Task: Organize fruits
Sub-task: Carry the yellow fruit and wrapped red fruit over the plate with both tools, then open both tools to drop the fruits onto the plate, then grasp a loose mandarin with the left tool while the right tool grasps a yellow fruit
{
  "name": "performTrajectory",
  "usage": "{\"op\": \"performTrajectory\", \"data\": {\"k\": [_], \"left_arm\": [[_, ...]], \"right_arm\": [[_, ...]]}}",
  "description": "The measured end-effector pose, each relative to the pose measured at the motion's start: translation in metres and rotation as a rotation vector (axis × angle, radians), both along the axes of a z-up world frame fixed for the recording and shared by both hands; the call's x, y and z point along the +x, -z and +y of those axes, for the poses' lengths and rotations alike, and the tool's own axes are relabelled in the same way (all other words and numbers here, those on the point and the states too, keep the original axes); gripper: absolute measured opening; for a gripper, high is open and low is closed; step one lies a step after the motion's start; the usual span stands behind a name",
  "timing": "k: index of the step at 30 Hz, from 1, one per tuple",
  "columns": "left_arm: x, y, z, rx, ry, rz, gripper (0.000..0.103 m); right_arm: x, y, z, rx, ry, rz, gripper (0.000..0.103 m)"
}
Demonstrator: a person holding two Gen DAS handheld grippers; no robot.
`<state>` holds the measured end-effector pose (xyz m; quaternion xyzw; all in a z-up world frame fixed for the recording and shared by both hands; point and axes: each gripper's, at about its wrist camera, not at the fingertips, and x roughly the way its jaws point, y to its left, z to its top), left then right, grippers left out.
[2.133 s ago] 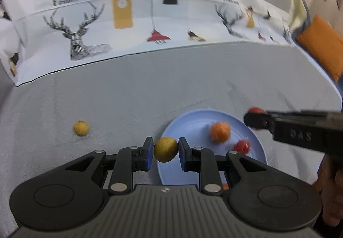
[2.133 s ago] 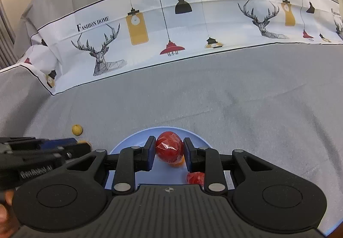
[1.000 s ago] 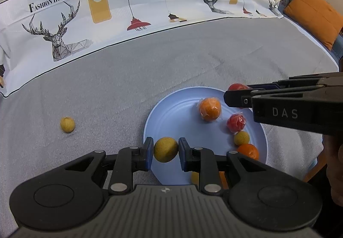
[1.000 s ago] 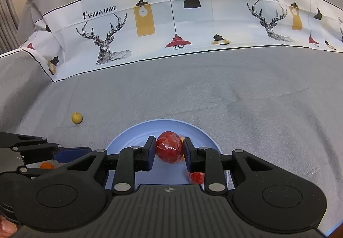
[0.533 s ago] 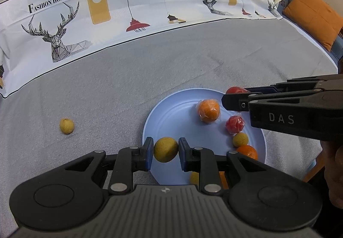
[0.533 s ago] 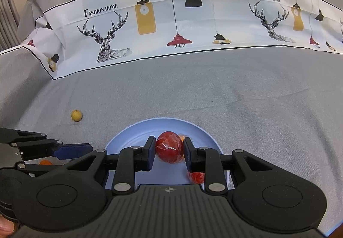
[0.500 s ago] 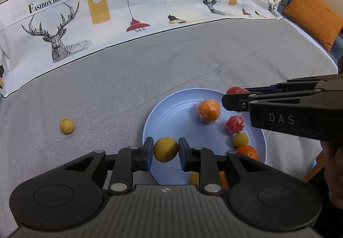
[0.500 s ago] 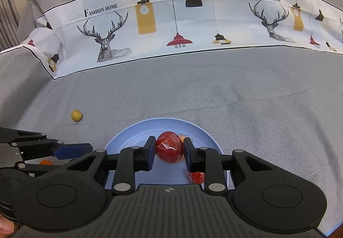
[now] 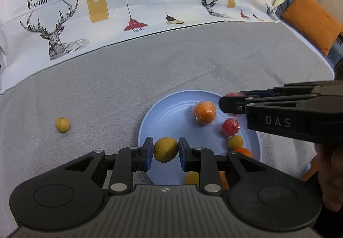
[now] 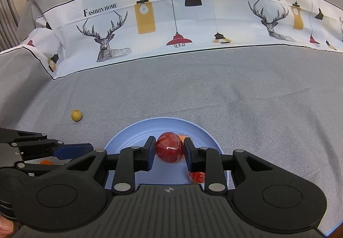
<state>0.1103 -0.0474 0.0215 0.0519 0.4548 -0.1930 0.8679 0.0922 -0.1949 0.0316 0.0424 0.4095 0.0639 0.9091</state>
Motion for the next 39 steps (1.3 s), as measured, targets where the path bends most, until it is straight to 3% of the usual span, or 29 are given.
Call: {"op": "performTrajectory", "data": {"k": [3,11,13,15,17,19,20,23,25,27,30,35,36,37,39], "left_arm": [[0.002,-0.006,0.007,-0.046,-0.038,-0.013,0.034],[0.013,-0.03,0.077,-0.24,-0.324,-0.026,0.032],[0.014,-0.034,0.106,-0.283,-0.439,-0.004,0.025],[0.015,-0.033,0.136,-0.348,-0.556,0.053,0.025],[0.017,-0.03,0.158,-0.393,-0.623,0.122,0.025],[0.019,-0.026,0.173,-0.417,-0.659,0.201,0.025],[0.019,-0.024,0.178,-0.419,-0.669,0.236,0.025],[0.019,-0.019,0.184,-0.355,-0.681,0.336,0.038],[0.02,-0.015,0.181,-0.274,-0.68,0.378,0.052],[0.022,-0.007,0.173,-0.177,-0.663,0.416,0.057],[0.023,0.009,0.169,-0.108,-0.641,0.445,0.057],[0.026,0.023,0.163,-0.061,-0.612,0.453,0.057],[0.025,0.024,0.161,-0.049,-0.602,0.452,0.054],[0.026,0.025,0.159,-0.039,-0.589,0.456,0.043],[0.026,0.028,0.154,-0.014,-0.565,0.447,0.04]], "right_arm": [[0.0,-0.002,-0.003,-0.001,0.03,-0.012,0.061],[-0.002,-0.01,-0.024,0.066,0.141,-0.048,0.063],[-0.003,-0.011,-0.027,0.095,0.157,-0.053,0.062],[-0.005,-0.014,-0.029,0.125,0.165,-0.062,0.062],[-0.006,-0.019,-0.029,0.153,0.164,-0.078,0.052],[-0.008,-0.022,-0.027,0.18,0.152,-0.093,0.033],[-0.008,-0.024,-0.025,0.191,0.142,-0.099,0.03],[-0.008,-0.024,-0.017,0.21,0.101,-0.106,0.027],[-0.007,-0.023,-0.012,0.223,0.082,-0.103,0.027],[-0.006,-0.02,-0.006,0.252,0.062,-0.088,0.027],[-0.004,-0.015,0.008,0.255,0.019,-0.074,0.028],[-0.003,-0.006,0.027,0.237,-0.031,-0.054,0.028],[-0.002,-0.004,0.03,0.235,-0.038,-0.049,0.03],[-0.001,-0.002,0.032,0.234,-0.042,-0.046,0.031],[0.001,0.002,0.039,0.231,-0.054,-0.043,0.032]]}}
